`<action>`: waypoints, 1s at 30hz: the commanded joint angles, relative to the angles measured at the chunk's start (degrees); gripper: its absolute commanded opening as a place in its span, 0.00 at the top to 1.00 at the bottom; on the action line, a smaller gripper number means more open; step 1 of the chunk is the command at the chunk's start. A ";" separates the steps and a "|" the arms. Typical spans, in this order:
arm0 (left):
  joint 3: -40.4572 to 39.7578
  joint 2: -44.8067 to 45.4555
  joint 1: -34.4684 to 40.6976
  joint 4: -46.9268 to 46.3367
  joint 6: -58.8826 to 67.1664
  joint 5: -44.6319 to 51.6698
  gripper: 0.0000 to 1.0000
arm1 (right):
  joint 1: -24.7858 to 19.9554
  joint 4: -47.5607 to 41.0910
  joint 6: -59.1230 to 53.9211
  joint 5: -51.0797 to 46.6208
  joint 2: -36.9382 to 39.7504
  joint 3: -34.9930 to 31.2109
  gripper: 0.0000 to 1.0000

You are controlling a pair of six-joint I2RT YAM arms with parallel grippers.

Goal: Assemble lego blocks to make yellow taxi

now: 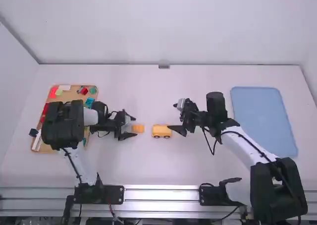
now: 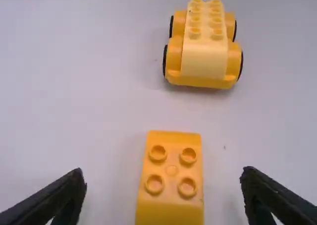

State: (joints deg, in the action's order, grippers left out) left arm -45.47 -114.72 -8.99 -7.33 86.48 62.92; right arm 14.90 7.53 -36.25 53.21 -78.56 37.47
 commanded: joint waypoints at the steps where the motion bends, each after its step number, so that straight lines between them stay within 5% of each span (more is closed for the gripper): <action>1: 0.52 -0.59 0.33 0.17 0.37 -0.39 0.31 | -0.26 0.13 0.00 0.83 1.05 -0.50 0.02; 2: 0.87 -0.59 0.33 0.61 0.37 -0.92 0.37 | -0.26 0.17 0.02 0.83 1.05 -0.50 0.02; 14: 5.40 -0.59 0.35 10.19 -6.25 -2.49 0.35 | 0.20 0.24 -0.02 0.83 1.05 -0.50 0.02; 21: 5.64 -0.59 0.44 10.82 -6.05 -1.95 0.57 | 0.13 0.20 -0.02 0.79 1.05 -0.50 0.02; 30: 5.64 -0.57 0.44 10.67 -2.34 3.98 0.70 | -1.51 -0.04 1.84 0.79 1.05 -0.50 0.02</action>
State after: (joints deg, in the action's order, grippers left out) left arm -40.32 -114.72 -8.93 3.73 81.76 62.22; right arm 13.93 7.51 -35.90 53.23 -78.56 37.47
